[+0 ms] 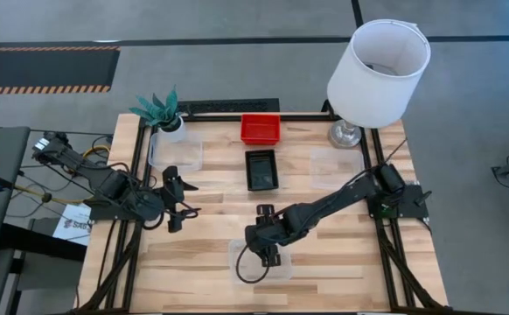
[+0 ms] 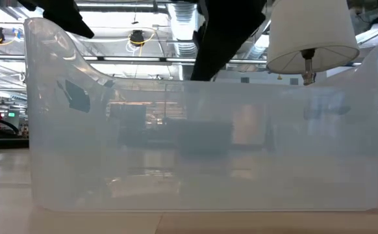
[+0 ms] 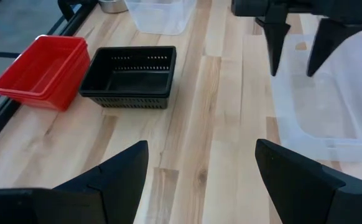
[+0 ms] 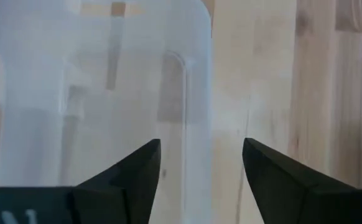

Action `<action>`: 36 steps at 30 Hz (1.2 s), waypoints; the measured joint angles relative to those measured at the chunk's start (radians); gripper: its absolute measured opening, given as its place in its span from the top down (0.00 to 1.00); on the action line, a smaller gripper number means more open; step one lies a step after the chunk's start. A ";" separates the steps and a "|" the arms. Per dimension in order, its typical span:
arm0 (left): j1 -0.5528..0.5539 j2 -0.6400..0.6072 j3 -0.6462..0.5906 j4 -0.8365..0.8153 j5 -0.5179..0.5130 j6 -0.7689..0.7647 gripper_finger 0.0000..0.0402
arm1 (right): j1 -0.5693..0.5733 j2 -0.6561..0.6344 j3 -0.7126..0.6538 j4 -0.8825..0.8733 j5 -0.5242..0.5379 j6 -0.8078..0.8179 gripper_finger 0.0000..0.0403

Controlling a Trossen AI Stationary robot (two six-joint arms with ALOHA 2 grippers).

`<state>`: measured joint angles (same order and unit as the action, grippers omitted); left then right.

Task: Stack baskets by color
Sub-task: Stack the bottom transparent bin on top of the top right transparent bin

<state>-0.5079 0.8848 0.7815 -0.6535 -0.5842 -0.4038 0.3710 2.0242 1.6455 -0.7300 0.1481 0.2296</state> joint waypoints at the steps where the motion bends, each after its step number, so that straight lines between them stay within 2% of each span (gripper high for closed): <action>1: 0.000 0.000 0.000 -0.003 0.000 0.000 0.29 | 0.000 0.006 0.000 0.003 0.002 -0.002 0.38; 10: 0.000 0.000 0.000 -0.008 -0.002 0.004 0.29 | -0.013 0.062 0.002 0.031 0.010 -0.005 0.39; 14: 0.000 0.000 0.000 -0.007 -0.003 0.008 0.29 | -0.014 0.090 0.000 0.035 0.010 -0.010 0.45; 17: 0.000 0.000 0.000 -0.006 -0.005 0.014 0.29 | -0.014 0.086 0.001 0.046 0.018 -0.010 0.56; 22: 0.000 0.000 0.000 -0.008 -0.005 0.014 0.29 | -0.014 0.074 0.001 0.039 0.016 -0.026 0.91; 24: 0.000 0.000 0.000 -0.007 -0.006 0.014 0.29 | -0.014 0.068 0.003 0.045 0.011 -0.024 0.96; 30: 0.000 0.000 0.000 -0.009 -0.004 0.014 0.29 | 0.007 -0.073 0.000 -0.037 -0.034 -0.022 0.98; 36: 0.000 0.000 0.000 -0.010 -0.003 0.013 0.29 | 0.051 -0.308 0.001 -0.319 0.102 0.010 0.99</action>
<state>-0.5079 0.8852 0.7815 -0.6638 -0.5877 -0.3904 0.4218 1.7167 1.6466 -1.0491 0.2503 0.2391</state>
